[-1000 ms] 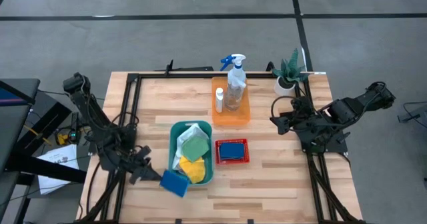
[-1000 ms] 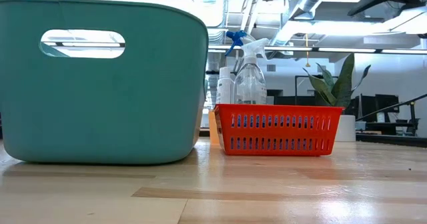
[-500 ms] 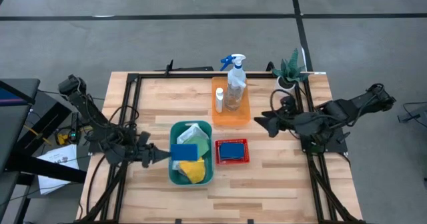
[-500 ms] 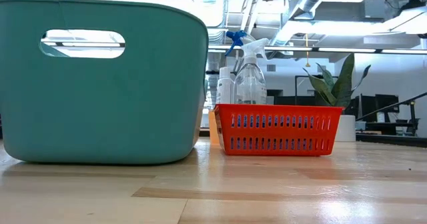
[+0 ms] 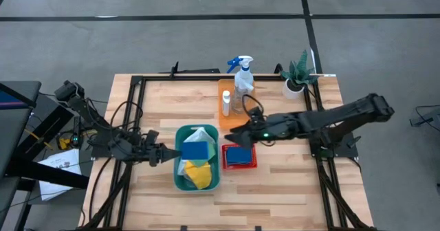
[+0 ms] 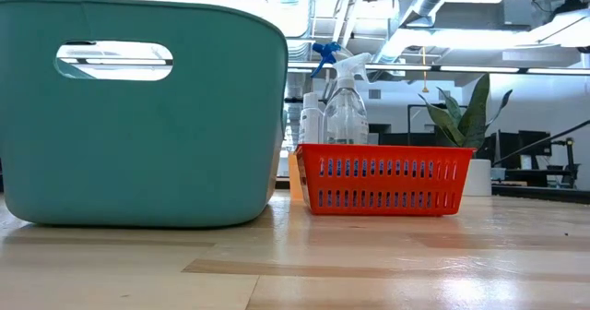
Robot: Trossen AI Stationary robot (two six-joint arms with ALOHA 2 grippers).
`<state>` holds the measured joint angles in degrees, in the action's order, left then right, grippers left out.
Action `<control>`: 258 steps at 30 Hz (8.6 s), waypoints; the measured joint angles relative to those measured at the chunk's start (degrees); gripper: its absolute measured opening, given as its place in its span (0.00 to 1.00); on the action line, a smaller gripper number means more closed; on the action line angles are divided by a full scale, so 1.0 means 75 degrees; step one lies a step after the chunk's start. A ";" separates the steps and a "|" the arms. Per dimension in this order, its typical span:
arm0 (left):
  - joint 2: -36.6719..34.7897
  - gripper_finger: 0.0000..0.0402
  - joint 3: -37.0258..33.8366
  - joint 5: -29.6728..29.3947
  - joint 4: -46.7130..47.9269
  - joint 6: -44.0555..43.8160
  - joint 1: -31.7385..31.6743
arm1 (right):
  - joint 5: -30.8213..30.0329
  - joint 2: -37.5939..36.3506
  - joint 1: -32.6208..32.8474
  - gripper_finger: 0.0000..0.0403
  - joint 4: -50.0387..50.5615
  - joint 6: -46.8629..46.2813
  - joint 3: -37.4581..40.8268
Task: Pick & Place Kitchen Items
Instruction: Put the blue sponge into the red bin
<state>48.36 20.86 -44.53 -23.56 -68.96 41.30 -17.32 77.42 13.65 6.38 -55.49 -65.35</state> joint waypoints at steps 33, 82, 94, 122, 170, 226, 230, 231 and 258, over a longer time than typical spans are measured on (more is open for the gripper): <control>0.0000 0.00 0.0000 -0.0055 -0.0124 0.0142 -0.0420 | 0.2113 0.1982 -0.0487 0.72 -0.2957 -0.0524 -0.0007; 0.0000 0.00 0.0000 0.0010 -0.0121 0.0150 -0.0510 | 0.2334 0.1976 -0.0586 0.02 -0.2926 -0.0322 -0.0008; 0.0000 0.11 0.0000 0.0215 -0.0118 0.0613 -0.0430 | 0.2334 0.1976 -0.0589 0.00 -0.2918 -0.0404 -0.0008; 0.0000 0.05 -0.0003 0.1536 -0.1439 0.6509 0.0510 | 0.2311 0.1976 -0.0566 0.00 -0.2498 -0.1407 -0.0011; -0.5531 0.00 -0.2728 0.3139 0.1832 0.7325 -0.2830 | -0.0426 0.1804 0.1446 0.00 -0.3063 -0.3982 -0.0019; -0.5383 0.01 -0.2734 0.6878 0.2216 0.6754 -0.5499 | -0.0587 -0.0185 0.1543 0.00 0.0830 -0.3749 0.0820; -0.5383 0.01 -0.2734 0.6881 0.2205 0.6754 -0.5499 | -0.0673 -0.1001 0.1519 0.00 -0.0118 -0.3712 0.1869; -0.5383 0.01 -0.2734 0.6881 0.2205 0.6754 -0.5499 | -0.0675 -0.1148 0.1482 0.00 -0.0484 -0.3623 0.2088; -0.5383 0.03 -0.2734 0.6889 0.2085 0.6754 -0.5501 | 0.0153 -0.1286 0.0461 0.00 -0.5751 -0.1772 0.4635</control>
<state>7.99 0.36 7.14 -7.92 -18.31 0.04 -16.17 67.78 17.11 -36.76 -68.78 -30.59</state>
